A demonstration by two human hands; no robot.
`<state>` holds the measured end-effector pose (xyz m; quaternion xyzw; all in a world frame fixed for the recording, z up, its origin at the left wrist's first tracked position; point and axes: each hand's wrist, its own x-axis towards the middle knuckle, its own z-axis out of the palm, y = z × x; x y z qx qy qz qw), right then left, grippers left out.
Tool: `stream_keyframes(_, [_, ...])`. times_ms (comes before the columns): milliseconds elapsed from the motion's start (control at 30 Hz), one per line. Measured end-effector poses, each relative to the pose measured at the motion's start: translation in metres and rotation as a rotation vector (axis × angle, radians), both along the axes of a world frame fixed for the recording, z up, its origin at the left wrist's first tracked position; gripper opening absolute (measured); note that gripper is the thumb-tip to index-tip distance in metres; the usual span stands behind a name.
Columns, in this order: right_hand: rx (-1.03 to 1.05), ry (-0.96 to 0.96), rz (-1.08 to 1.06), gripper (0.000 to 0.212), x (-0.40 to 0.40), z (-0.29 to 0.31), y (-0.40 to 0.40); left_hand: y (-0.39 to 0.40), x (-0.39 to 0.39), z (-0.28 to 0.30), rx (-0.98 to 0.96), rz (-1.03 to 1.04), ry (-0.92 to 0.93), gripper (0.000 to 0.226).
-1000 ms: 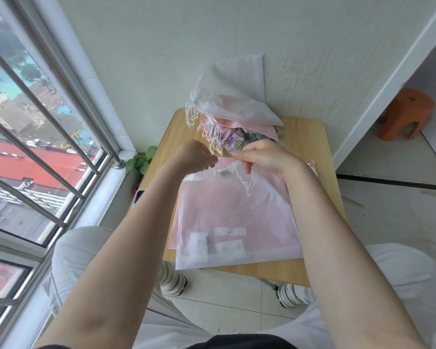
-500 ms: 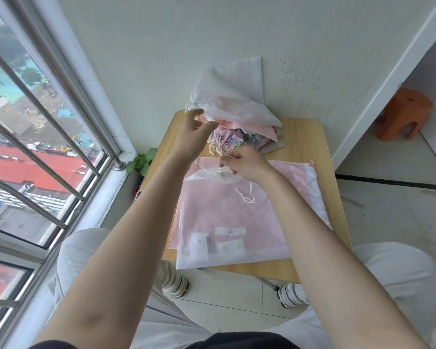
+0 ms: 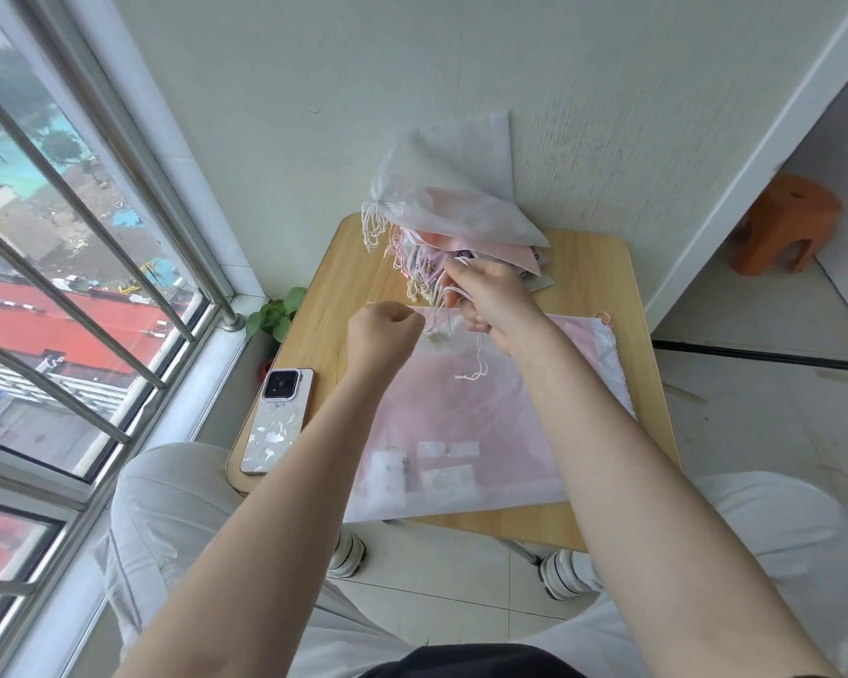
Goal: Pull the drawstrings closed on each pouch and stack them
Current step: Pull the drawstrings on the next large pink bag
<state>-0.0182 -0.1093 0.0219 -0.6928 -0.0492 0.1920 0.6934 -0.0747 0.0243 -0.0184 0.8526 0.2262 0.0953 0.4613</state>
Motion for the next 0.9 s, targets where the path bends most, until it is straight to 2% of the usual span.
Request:
stream_keyframes(67, [0.017,0.012,0.012,0.027,0.000,-0.001,0.000,-0.007,-0.004,-0.001,0.030,-0.031,-0.035,0.012])
stream_keyframes(167, [0.047,0.023,0.031,0.025,0.001,-0.001,-0.001,-0.008,-0.005,-0.007,0.045,-0.067,-0.038,0.036])
stream_keyframes(233, [0.069,0.031,0.047,0.024,0.001,0.001,-0.002,-0.006,0.000,-0.012,0.104,-0.126,-0.005,0.042])
stream_keyframes(400, [0.057,0.039,0.060,0.025,0.004,0.007,-0.008,-0.004,0.009,-0.017,0.200,-0.230,0.038,0.019])
stream_keyframes(500, [0.050,0.019,-0.130,0.010,0.011,0.010,-0.009,-0.002,0.011,-0.015,0.136,-0.236,0.102,0.020])
stream_keyframes(533, [0.045,0.017,-0.223,0.025,0.015,0.010,-0.011,-0.001,0.011,-0.013,0.085,-0.232,0.132,0.020])
stream_keyframes(600, [-0.081,-0.058,-0.331,0.066,0.023,0.006,-0.019,0.001,0.011,-0.011,0.008,-0.214,0.174,0.021])
stream_keyframes(633, [-0.206,-0.133,-0.338,0.075,0.025,0.003,-0.023,0.002,0.012,-0.011,-0.012,-0.208,0.186,0.022])
stream_keyframes(733, [-0.534,-0.314,-0.305,0.065,0.029,-0.009,-0.029,0.005,0.013,-0.011,-0.060,-0.188,0.220,0.022])
stream_keyframes(900, [-0.724,-0.362,-0.341,0.051,0.033,-0.016,-0.034,0.008,0.014,-0.010,-0.092,-0.171,0.271,0.022])
